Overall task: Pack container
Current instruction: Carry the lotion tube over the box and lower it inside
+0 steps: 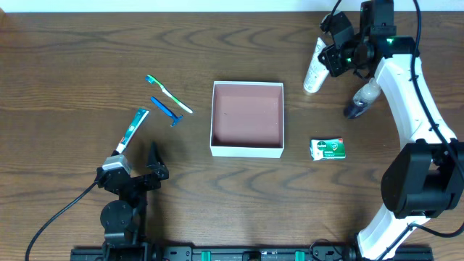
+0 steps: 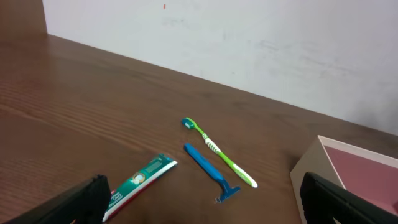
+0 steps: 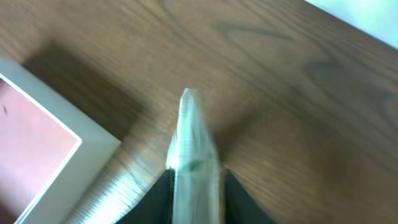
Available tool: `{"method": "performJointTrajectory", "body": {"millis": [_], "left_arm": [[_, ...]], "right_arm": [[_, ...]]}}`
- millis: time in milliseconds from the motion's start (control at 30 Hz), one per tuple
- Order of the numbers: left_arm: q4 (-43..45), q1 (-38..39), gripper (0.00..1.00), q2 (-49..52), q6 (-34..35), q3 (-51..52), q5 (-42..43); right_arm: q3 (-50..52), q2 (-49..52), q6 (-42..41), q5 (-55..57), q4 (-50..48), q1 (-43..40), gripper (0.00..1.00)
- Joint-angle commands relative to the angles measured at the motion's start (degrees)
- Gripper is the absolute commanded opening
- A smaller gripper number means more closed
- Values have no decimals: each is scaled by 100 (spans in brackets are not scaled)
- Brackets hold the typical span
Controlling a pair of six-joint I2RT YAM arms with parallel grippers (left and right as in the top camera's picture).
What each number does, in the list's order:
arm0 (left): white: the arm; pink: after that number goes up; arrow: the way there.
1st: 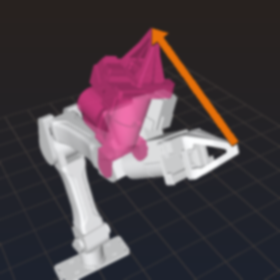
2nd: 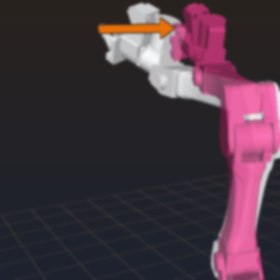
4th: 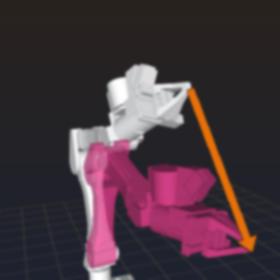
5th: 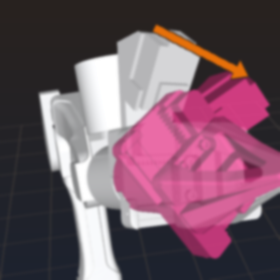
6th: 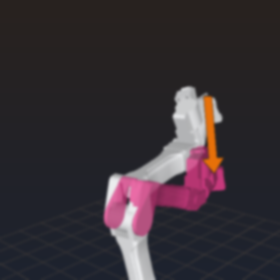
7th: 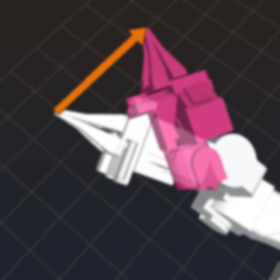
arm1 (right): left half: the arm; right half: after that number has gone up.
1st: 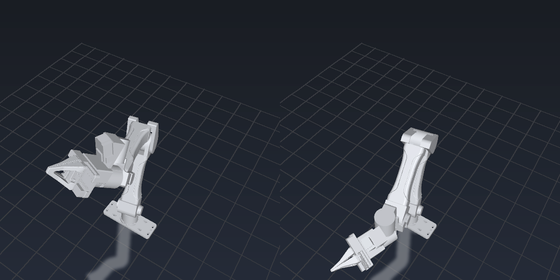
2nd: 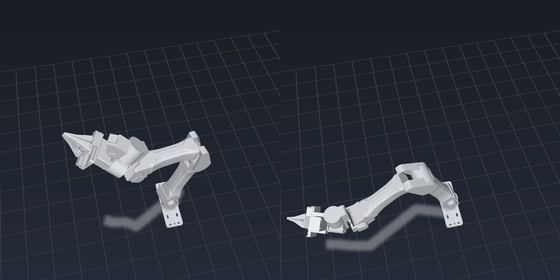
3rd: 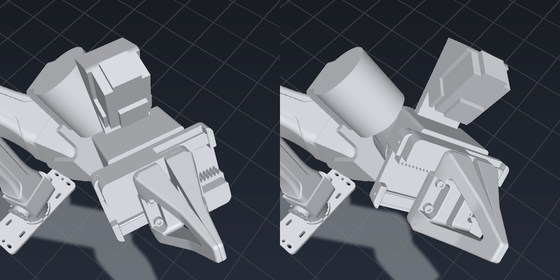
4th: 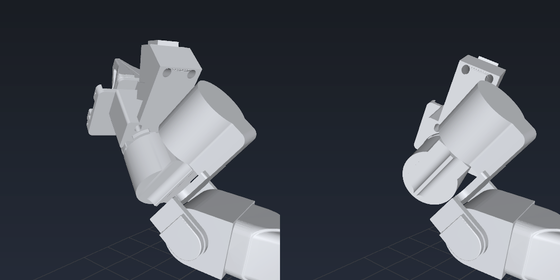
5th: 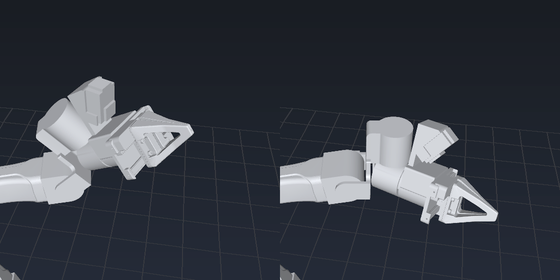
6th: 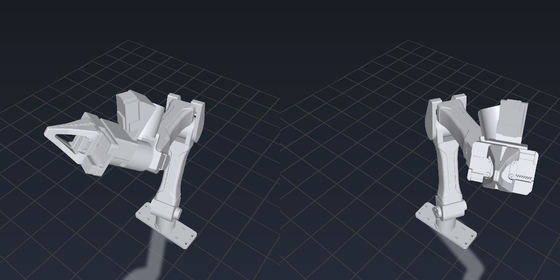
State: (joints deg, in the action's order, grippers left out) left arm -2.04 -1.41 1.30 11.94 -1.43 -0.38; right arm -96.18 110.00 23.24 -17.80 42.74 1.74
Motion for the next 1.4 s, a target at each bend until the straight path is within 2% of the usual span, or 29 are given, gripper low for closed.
{"method": "performJointTrajectory", "body": {"millis": [0, 33, 300, 633, 933, 1133, 1367], "left_arm": [[-203, -28, 98, 7, -50, 120, -92], [-203, -28, 98, 7, -50, 120, -92], [-203, -28, 98, 7, -50, 120, -90], [-203, -28, 98, 7, -50, 120, -92], [-203, -28, 98, 7, -50, 120, -90], [-203, -28, 98, 7, -50, 120, -90], [-203, -28, 98, 7, -50, 120, -90]], "right_arm": [[-66, -15, -57, -46, -42, 0, 4], [-68, -15, -114, -42, -63, 0, 1], [-238, -188, -470, 55, -33, 28, 1], [-1432, -1263, -1064, 1040, 1191, 658, 1], [-1515, -1856, -2809, 1609, 1231, 1950, 1], [-1438, -1569, -3799, 2170, 1196, 2634, 1], [-1438, -957, -4542, 2490, 1062, 3178, 1]]}}
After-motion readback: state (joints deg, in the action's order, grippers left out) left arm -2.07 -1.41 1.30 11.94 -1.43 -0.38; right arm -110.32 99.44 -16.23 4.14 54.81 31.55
